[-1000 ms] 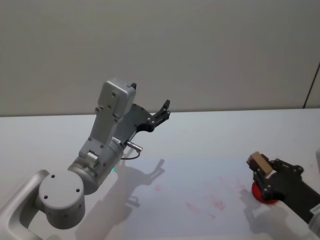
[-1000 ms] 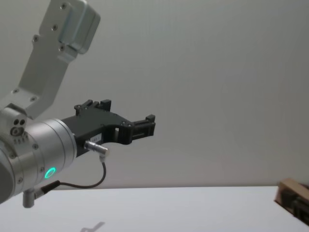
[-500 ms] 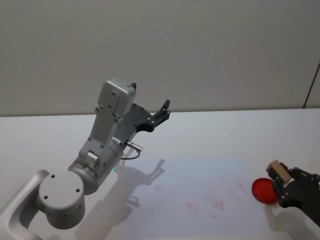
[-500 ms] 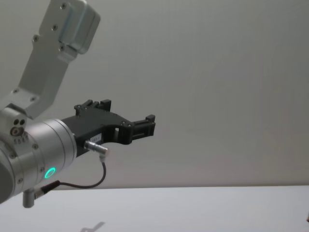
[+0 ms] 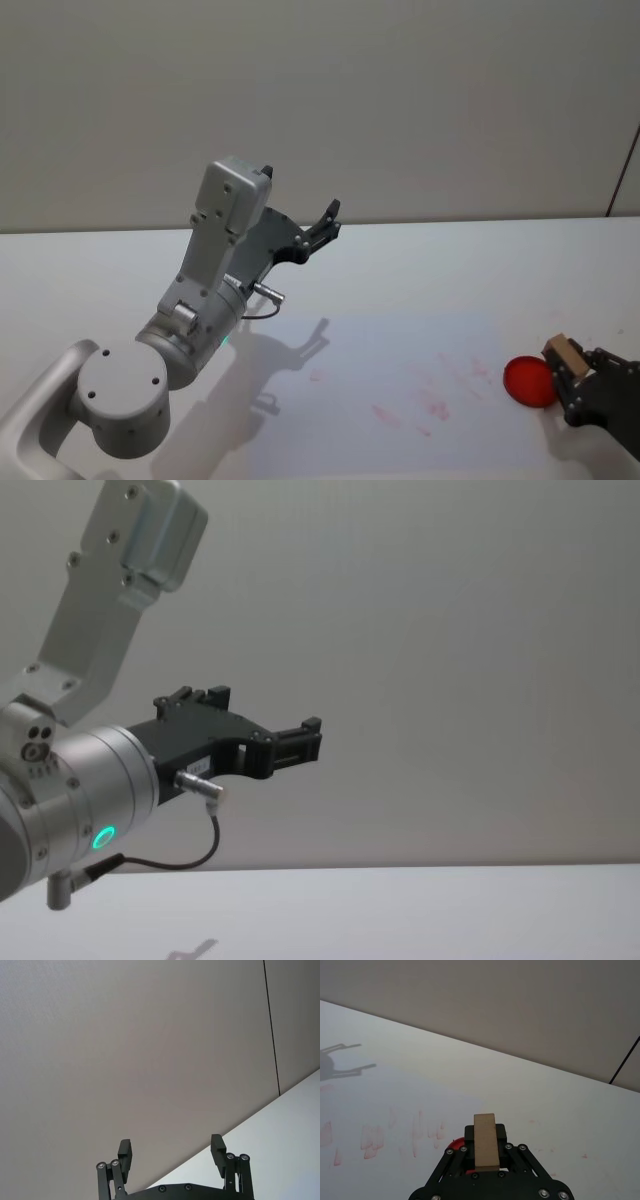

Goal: Use the one hand to pick up the stamp and affix it onto the A4 paper.

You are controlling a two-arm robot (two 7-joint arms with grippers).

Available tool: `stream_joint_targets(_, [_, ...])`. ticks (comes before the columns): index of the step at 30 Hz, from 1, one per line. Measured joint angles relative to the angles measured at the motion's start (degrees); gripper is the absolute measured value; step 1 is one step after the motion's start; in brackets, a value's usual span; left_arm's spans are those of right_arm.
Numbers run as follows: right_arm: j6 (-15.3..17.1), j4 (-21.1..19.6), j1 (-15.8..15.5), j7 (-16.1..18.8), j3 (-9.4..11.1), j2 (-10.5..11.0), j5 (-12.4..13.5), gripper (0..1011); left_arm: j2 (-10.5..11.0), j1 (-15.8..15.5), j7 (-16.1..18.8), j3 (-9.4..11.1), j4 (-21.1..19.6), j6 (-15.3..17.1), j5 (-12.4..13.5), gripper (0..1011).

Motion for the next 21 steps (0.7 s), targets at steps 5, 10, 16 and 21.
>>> stream_joint_targets(5, [-0.31, 0.9, 0.24, -0.05, -0.26, -0.5, -0.55, 221, 0.0, 0.0, 0.0, 0.0, 0.0, 0.0, 0.0, 1001])
stream_joint_targets(10, [-0.61, 1.92, 0.56, -0.05, -0.58, -1.09, -1.08, 220, 0.0, 0.0, 0.0, 0.0, 0.0, 0.0, 0.0, 1001])
stream_joint_targets(16, [-0.96, 3.29, 1.1, -0.05, -0.97, -1.84, -1.74, 220, 0.0, 0.0, 0.0, 0.0, 0.0, 0.0, 0.0, 1001])
stream_joint_targets(21, [-1.2, 4.6, 1.71, -0.04, -1.27, -2.55, -2.42, 220, 0.0, 0.0, 0.0, 0.0, 0.0, 0.0, 0.0, 1001])
